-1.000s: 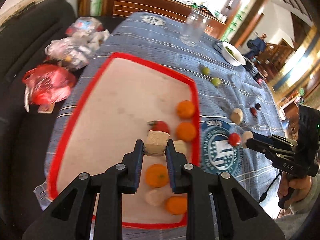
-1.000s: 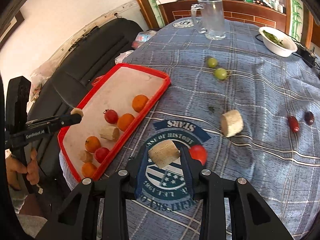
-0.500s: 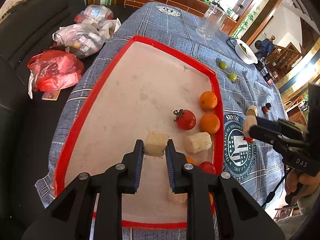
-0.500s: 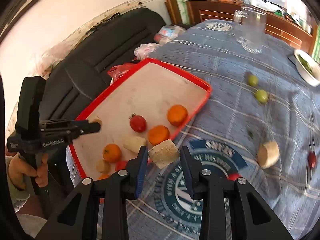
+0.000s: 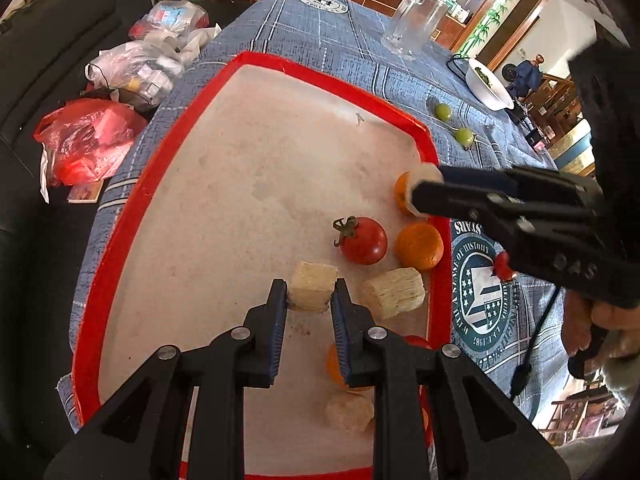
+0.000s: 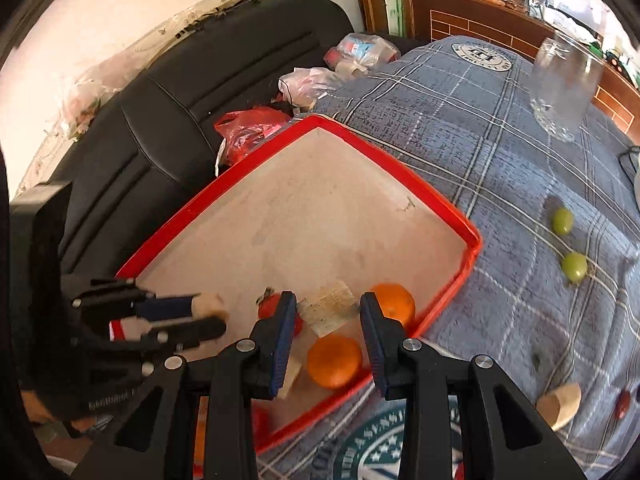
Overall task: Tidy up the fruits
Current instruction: 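Carry the cube with left tool while right tool carries the cork into the tray and releases, then release the cube from left tool, then move it toward a red tomato while right tool withdraws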
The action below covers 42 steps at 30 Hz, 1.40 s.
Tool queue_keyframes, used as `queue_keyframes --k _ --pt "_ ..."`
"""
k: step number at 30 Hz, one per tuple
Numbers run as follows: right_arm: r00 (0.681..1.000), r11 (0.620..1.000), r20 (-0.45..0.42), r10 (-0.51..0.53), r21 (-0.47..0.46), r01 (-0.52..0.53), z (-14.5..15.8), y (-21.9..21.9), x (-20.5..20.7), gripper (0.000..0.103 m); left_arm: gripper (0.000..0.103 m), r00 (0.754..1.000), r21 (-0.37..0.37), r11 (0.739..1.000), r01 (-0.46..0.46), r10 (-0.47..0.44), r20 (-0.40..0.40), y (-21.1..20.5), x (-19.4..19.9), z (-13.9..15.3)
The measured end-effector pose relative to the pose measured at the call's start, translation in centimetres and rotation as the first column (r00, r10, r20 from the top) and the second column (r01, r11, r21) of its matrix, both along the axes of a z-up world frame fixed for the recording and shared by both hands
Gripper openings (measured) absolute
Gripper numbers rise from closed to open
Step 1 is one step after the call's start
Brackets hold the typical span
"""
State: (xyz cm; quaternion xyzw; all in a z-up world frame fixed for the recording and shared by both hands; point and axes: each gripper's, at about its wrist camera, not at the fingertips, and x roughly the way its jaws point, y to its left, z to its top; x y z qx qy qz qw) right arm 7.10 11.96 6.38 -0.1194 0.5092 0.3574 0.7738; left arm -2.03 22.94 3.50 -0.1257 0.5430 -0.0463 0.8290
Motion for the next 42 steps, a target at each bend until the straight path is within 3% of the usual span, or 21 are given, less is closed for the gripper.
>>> queue_keyframes --k 10,23,35,42 --pt "1.000 0.999 -0.004 0.027 -0.045 -0.027 -1.8 3.1 1.6 0.033 0.020 1.000 -0.023 1.000 0.004 -0.004 -0.014 0.1 0.4 -0.8" --pt "0.998 0.996 -0.016 0.055 -0.066 -0.056 -3.6 3.7 1.4 0.035 0.020 1.000 -0.039 0.999 0.019 -0.019 -0.006 -0.1 0.4 -0.9" --pt "0.999 0.998 -0.007 0.050 -0.044 -0.050 -2.6 3.2 0.7 0.035 0.020 1.000 -0.024 0.999 0.020 -0.021 -0.012 -0.4 0.6 -0.8" --pt "0.998 0.999 0.035 0.043 -0.023 -0.042 -0.8 2.2 -0.2 0.043 0.024 1.000 -0.003 1.000 0.014 -0.014 -0.015 -0.7 0.5 -0.8"
